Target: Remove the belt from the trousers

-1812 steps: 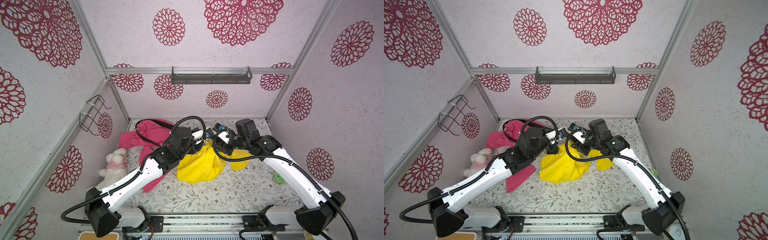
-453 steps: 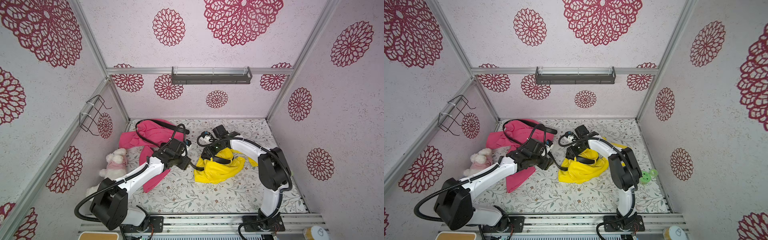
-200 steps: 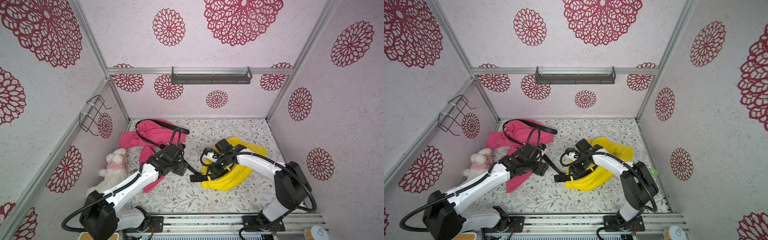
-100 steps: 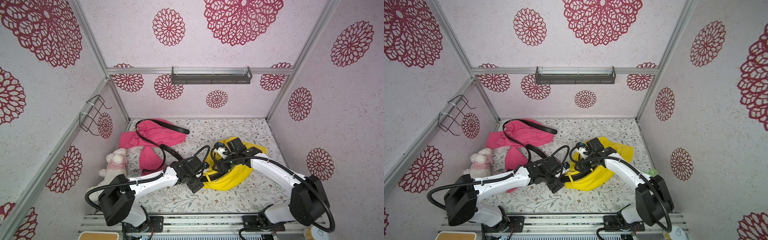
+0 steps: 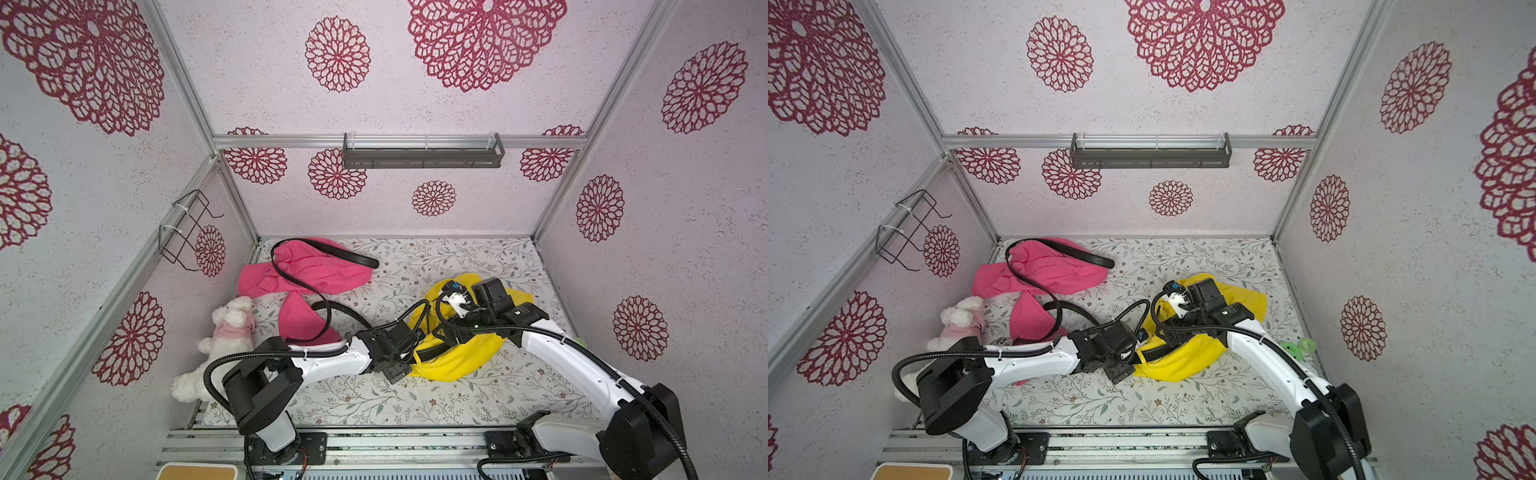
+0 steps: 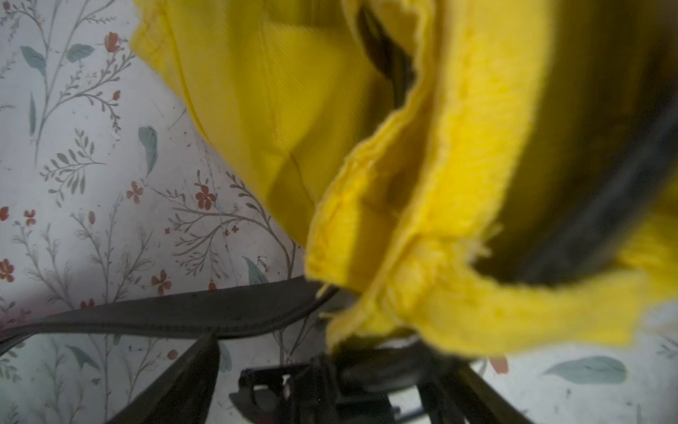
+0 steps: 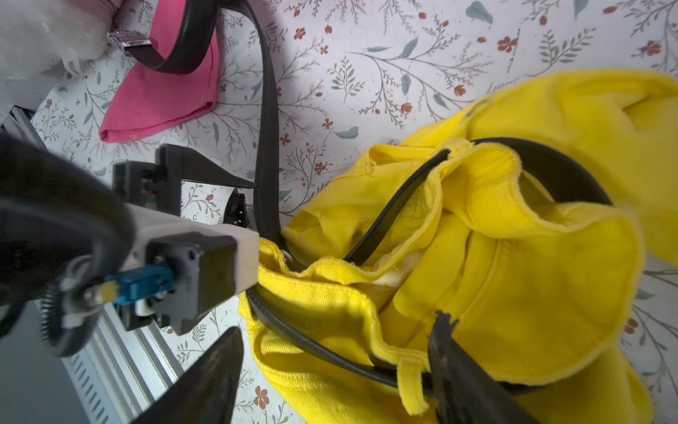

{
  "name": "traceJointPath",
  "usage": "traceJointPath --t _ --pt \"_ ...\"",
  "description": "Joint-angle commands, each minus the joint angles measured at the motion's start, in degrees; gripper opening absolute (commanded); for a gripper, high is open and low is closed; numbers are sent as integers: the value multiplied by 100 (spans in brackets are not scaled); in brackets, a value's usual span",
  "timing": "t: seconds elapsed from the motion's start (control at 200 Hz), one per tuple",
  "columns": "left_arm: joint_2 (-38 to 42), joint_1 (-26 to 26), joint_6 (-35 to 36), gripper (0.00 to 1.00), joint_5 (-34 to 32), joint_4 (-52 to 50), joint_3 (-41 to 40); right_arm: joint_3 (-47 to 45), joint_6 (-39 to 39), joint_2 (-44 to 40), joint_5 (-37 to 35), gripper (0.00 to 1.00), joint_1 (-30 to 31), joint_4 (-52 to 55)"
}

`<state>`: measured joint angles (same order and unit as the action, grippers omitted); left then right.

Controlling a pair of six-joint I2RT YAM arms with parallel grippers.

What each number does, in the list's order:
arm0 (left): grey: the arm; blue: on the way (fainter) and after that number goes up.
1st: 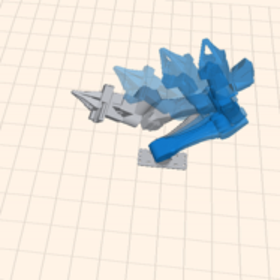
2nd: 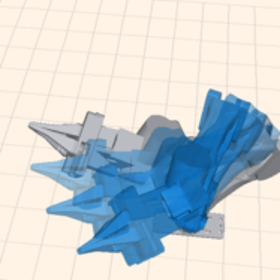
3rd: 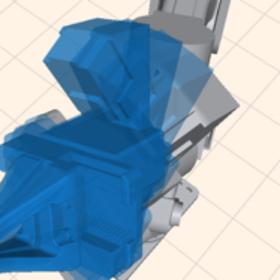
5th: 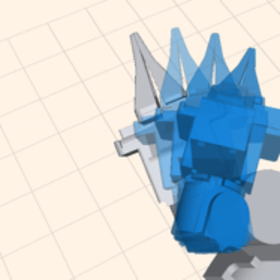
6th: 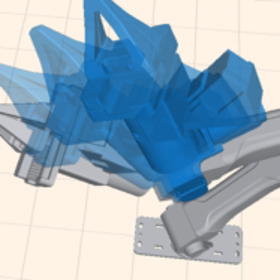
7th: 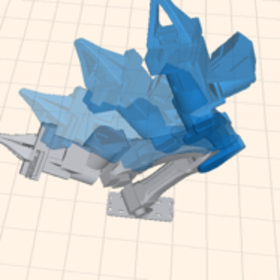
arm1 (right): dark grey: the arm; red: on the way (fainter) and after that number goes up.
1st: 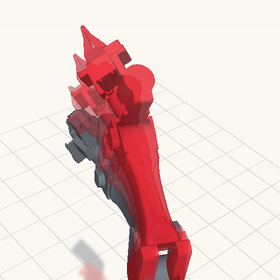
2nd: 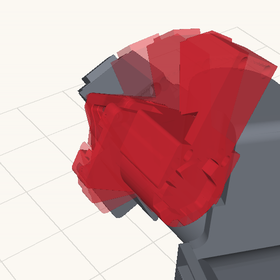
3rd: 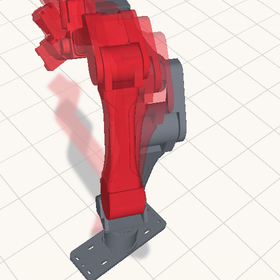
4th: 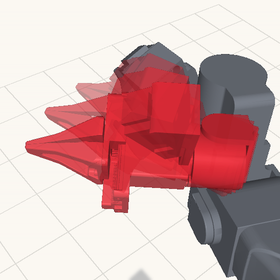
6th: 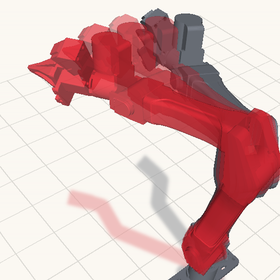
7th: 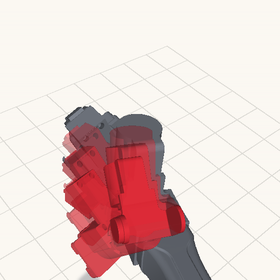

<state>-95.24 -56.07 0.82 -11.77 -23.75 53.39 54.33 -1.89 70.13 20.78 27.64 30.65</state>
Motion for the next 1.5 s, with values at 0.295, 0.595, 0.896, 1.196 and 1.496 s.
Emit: traceJointPath --t 0.295,0.595,0.896,1.196,1.496 --pt "286 -166 -426 42 -567 -212 250 -406 434 -97 -38 81 -88 -296" --pt "896 -193 -566 30 -699 -829 286 -962 1176 -392 -352 82 -92 -638" --pt "1373 -185 -476 29 -740 -1346 407 -1099 977 -223 -1222 89 -108 -1082" --pt "1508 -165 -224 29 -730 -1823 750 -377 961 1774 -2191 80 -361 -1962" --pt "2137 41 -207 28 -1005 -2498 875 345 914 2885 -2479 67 -1549 -1486"
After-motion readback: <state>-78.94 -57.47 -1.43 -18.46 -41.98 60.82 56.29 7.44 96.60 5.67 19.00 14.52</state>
